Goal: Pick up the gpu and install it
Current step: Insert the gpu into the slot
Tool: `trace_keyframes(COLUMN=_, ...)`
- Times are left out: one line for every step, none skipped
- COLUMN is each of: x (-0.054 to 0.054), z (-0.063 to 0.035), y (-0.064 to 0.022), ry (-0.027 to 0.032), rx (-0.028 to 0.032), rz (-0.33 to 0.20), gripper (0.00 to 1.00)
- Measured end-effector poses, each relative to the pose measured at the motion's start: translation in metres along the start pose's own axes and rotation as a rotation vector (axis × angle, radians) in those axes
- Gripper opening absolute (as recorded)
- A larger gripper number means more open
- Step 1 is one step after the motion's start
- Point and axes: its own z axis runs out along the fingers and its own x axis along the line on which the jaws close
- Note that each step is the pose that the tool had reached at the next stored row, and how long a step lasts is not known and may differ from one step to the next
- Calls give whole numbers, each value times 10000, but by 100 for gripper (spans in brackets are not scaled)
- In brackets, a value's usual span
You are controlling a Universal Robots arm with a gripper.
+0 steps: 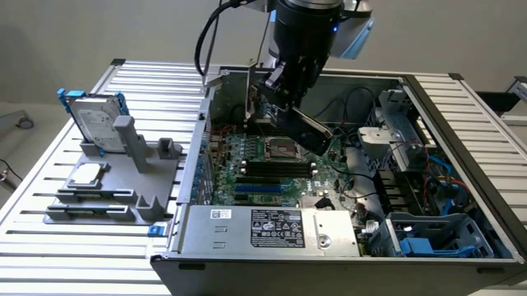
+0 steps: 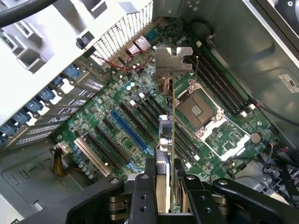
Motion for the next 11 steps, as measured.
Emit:
trace_keyframes(x=0, z=6, y=0, ry=12, rx=-5, rz=-180, gripper=26)
trace_keyframes(x=0, z=13, y=-1, ry=23, rx=-10, rz=-358, gripper=26)
trace_keyframes(x=1, z=19, y=-1, ry=35, rx=-14, rz=-538, gripper=26)
trace_keyframes(x=1, z=26, y=-2, ry=46, rx=-19, rz=-717, gripper=26)
trace_keyframes(x=1, z=33, y=-2, ry=58, rx=-24, rz=-897, gripper=26)
trace_keyframes(x=1, z=41, y=-3, ry=70, rx=-29, rz=-1094, gripper=26)
trace_keyframes(x=1, z=48, y=-3, ry=81, rx=-35, rz=-1272, gripper=26)
trace_keyframes(x=1, z=55, y=-3, ry=93, rx=-39, rz=-1452, gripper=26)
trace_keyframes(x=2, z=63, y=-4, ry=104, rx=-44, rz=-1631, gripper=26)
trace_keyframes(x=2, z=71, y=-5, ry=115, rx=-49, rz=-1811, gripper=26)
trace_keyframes(x=2, z=78, y=-5, ry=127, rx=-54, rz=-1990, gripper=26)
